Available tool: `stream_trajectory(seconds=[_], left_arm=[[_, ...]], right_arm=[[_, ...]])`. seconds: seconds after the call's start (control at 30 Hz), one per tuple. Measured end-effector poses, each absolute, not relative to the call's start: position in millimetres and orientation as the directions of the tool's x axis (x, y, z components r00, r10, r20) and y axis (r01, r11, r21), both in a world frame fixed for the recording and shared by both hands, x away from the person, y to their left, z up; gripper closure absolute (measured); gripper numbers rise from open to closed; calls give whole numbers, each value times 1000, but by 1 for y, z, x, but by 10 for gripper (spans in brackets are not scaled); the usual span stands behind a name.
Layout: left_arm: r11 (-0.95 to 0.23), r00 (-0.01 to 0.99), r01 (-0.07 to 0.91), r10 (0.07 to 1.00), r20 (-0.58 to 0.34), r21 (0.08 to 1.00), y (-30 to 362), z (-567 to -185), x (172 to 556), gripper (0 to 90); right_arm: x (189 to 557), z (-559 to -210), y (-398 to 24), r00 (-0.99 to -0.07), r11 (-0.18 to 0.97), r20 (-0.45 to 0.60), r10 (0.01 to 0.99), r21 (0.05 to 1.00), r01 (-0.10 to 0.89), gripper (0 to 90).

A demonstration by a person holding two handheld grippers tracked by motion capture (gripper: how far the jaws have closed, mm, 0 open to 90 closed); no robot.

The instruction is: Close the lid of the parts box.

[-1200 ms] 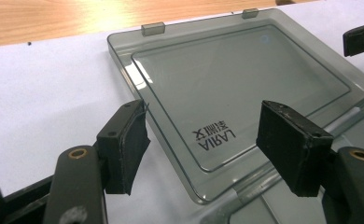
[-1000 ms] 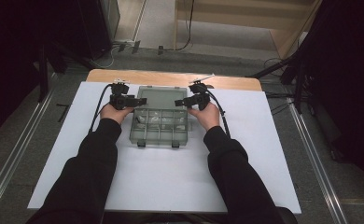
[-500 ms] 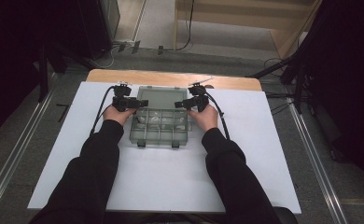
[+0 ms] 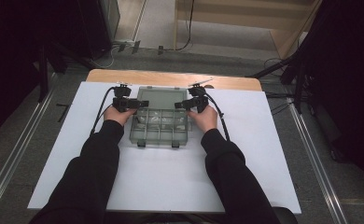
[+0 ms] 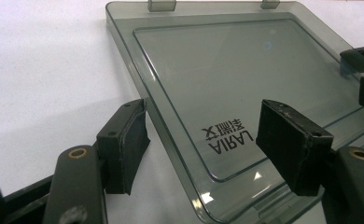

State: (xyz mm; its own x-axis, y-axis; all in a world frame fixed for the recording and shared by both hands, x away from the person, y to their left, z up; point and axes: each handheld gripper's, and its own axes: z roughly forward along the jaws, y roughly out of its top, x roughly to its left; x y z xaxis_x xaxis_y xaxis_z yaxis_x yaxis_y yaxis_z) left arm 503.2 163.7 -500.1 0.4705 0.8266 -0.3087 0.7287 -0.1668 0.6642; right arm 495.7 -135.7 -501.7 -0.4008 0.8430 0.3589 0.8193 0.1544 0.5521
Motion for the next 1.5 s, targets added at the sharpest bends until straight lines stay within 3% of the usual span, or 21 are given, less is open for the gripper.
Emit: stream_trajectory(seconds=[0.27, 0.57, 1.2, 1.5], left_arm=[[-159, 468, 739, 820, -329, 655, 166, -500, 504, 328], [-165, 483, 732, 810, -333, 661, 166, -498, 503, 342], [-150, 492, 705, 807, -326, 693, 174, -489, 502, 517], [-143, 495, 702, 802, -334, 698, 176, -485, 501, 528]], right_arm=[[493, -501, -139, -401, 147, 394, 827, 537, 831, 359], [493, -502, -136, -405, 143, 385, 829, 555, 819, 339], [492, -494, -135, -434, 155, 327, 839, 621, 768, 417], [492, -492, -139, -448, 157, 339, 828, 625, 764, 447]])
